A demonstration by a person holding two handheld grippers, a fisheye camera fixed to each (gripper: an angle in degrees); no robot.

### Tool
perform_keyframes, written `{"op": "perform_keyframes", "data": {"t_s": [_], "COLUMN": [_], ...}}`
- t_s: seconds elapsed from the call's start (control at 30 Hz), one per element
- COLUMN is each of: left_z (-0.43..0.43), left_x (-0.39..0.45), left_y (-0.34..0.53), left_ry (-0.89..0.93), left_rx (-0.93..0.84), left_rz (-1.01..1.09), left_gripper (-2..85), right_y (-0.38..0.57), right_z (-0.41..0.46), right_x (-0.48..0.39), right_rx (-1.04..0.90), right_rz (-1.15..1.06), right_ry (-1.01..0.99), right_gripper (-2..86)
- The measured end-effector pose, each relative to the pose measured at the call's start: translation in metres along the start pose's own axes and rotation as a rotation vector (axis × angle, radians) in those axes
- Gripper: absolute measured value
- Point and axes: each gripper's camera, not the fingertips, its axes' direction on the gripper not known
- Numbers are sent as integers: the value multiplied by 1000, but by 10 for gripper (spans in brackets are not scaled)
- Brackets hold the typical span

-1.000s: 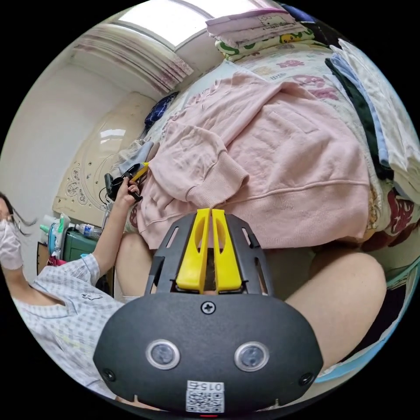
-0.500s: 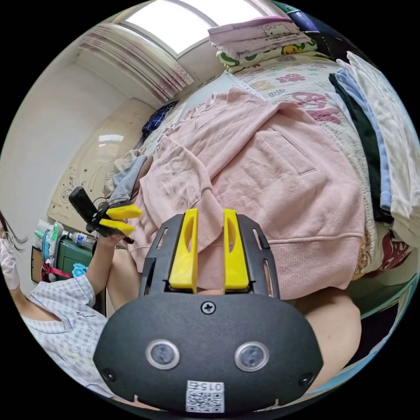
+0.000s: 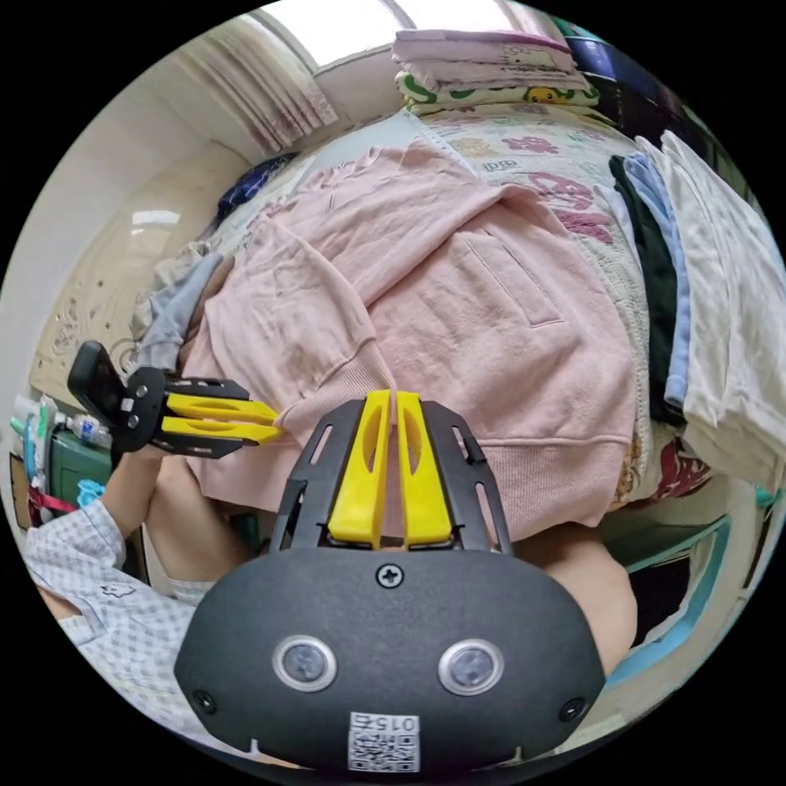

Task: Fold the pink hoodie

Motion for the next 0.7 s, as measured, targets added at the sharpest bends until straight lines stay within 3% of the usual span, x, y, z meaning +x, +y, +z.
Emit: {"op": "perform_keyframes", "data": {"t_s": [0.1, 0.23, 0.3, 0.4, 0.47, 0.53, 0.63, 0.7], "left_z": [1, -6, -23, -74, -118, -143, -172, -183], "left_x": [0, -8, -20, -58, -96, -128, -178, -205], "left_y": [-2, -2, 2, 29, 67, 94, 128, 132], "left_ry": [-9, 19, 80, 106, 11, -108, -212, -239], "left_rx": [14, 26, 74, 284, 452, 504, 501, 494], "left_rz": [-9, -33, -84, -248, -401, -532, -730, -749], "left_gripper": [22, 43, 49, 55, 58, 61, 77, 84], "right_y": [-4, -13, -16, -21, -37, -61, -119, -160], "right_z": [25, 37, 35, 17, 1, -7, -5, 5], "right_x": [-17, -7, -5, -4, 6, 14, 14, 7], "right_rx": [-7, -27, -14, 63, 148, 198, 258, 285], "right_rz": [-87, -78, -80, -120, -114, -119, -169, -226], "right_ry": [96, 17, -22, -85, -126, -128, -78, -63], "right_gripper": [4, 9, 12, 17, 27, 43, 73, 80]}}
